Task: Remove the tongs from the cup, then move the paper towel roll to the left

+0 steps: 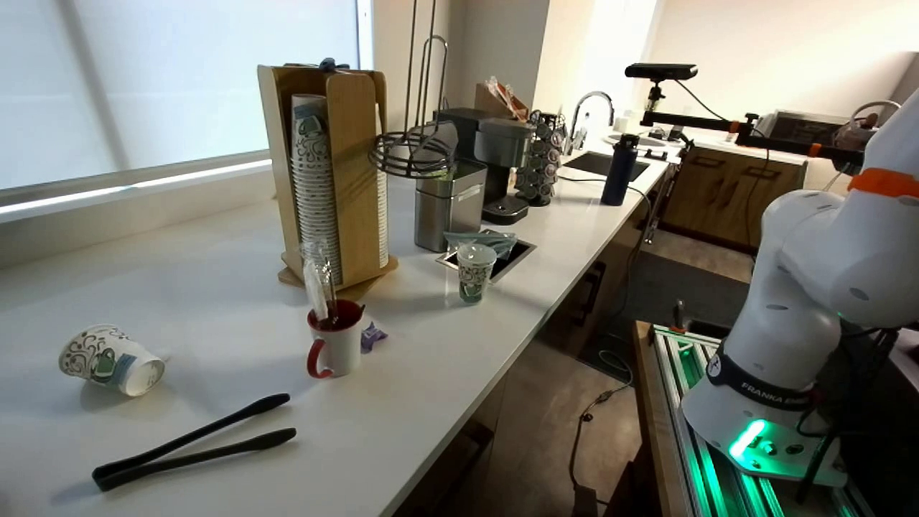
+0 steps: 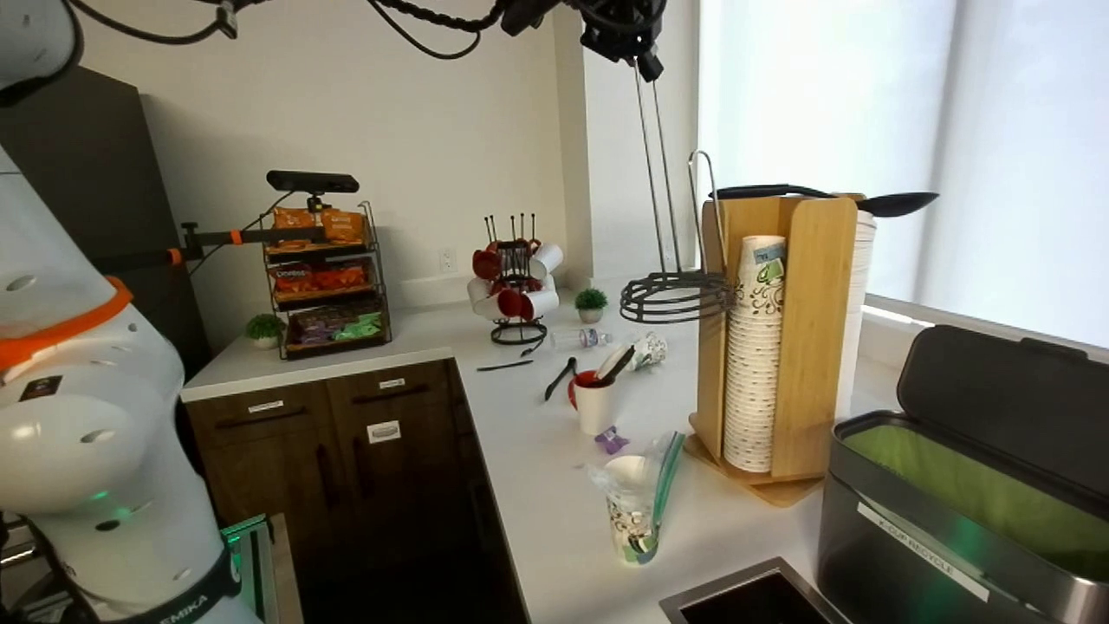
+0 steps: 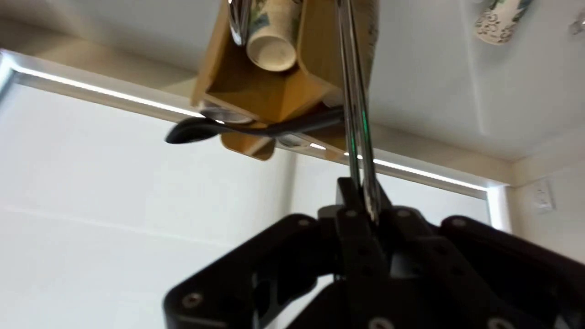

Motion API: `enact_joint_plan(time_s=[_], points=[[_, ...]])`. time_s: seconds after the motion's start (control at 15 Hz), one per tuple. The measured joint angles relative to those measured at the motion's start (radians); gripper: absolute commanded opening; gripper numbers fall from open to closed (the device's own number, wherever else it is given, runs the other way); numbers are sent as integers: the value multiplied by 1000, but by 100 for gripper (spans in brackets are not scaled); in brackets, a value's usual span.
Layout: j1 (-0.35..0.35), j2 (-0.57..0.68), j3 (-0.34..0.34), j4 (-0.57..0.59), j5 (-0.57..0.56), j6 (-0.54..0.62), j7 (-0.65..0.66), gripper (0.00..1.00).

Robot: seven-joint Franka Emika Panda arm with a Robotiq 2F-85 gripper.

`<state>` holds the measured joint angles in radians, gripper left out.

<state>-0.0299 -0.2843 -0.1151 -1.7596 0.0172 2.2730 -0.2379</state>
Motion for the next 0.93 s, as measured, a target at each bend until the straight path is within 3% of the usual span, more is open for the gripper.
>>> enact_joint_plan(time_s=[0.47,0.93], points=[[94,125,-19,133,249,60,-313,2],[124,395,43,424,530,35,-616,2]])
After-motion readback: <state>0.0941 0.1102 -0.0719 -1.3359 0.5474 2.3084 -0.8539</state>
